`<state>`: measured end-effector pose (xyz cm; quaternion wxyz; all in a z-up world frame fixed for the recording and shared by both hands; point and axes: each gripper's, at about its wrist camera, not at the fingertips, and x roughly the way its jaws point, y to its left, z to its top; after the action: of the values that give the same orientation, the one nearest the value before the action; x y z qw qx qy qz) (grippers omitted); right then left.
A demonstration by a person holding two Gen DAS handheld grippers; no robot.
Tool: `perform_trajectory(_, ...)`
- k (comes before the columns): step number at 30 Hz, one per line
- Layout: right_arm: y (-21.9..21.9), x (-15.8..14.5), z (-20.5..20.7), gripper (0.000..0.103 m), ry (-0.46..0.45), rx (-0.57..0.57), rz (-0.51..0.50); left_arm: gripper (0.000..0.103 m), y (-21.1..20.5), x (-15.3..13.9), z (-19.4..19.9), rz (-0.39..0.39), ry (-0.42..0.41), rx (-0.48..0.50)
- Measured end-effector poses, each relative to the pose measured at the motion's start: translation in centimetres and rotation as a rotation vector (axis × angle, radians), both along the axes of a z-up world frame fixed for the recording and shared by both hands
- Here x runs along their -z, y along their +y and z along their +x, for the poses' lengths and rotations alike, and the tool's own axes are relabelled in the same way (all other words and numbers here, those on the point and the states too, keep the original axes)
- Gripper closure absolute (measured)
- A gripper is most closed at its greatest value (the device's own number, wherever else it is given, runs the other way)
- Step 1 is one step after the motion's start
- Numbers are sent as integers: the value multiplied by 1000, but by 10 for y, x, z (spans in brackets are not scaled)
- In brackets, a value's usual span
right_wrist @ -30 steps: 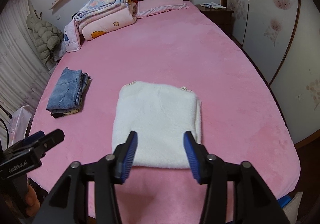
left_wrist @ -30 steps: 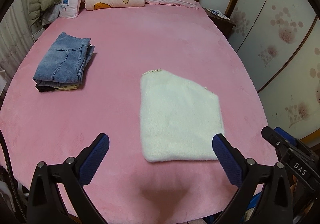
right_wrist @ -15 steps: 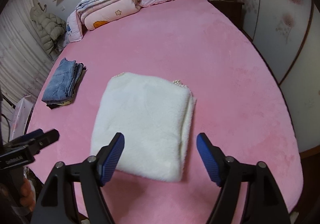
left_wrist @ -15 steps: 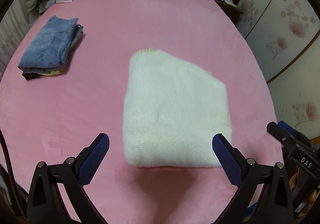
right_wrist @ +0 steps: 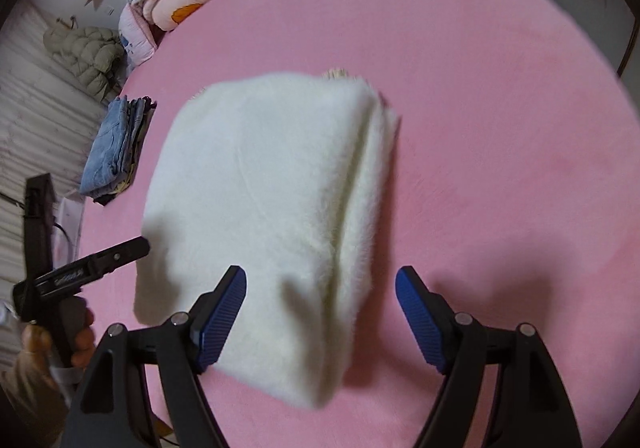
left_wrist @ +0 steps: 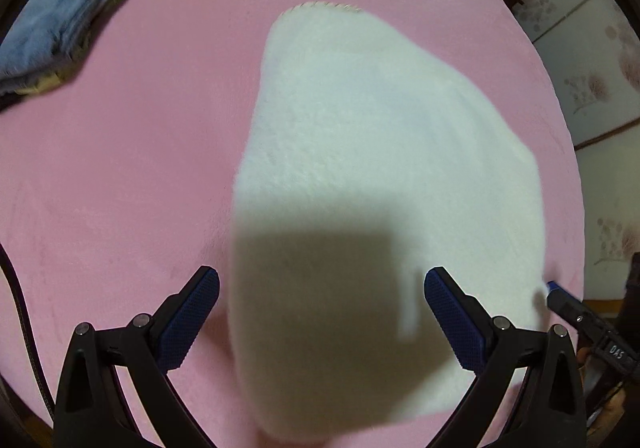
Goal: Fold large clothes
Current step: 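Grasp the folded white cardigan bundle with both tools and lift it, then carry the lifted cardigan with both tools toward the folded blue jeans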
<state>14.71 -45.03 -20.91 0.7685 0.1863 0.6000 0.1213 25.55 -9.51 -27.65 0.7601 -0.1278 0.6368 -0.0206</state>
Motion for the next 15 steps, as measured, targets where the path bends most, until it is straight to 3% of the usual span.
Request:
perform_trajectory(6,-1,43,30,26,81,-7,86,1,12,30,18,-147,24,-6)
perform_trajectory(12,1,83,50,26,156,-23,291,0,14,50,30,-262,47,51)
perform_trajectory(15,5,93,54,26,155,-37,346,0,17,65,35,-353,82,66)
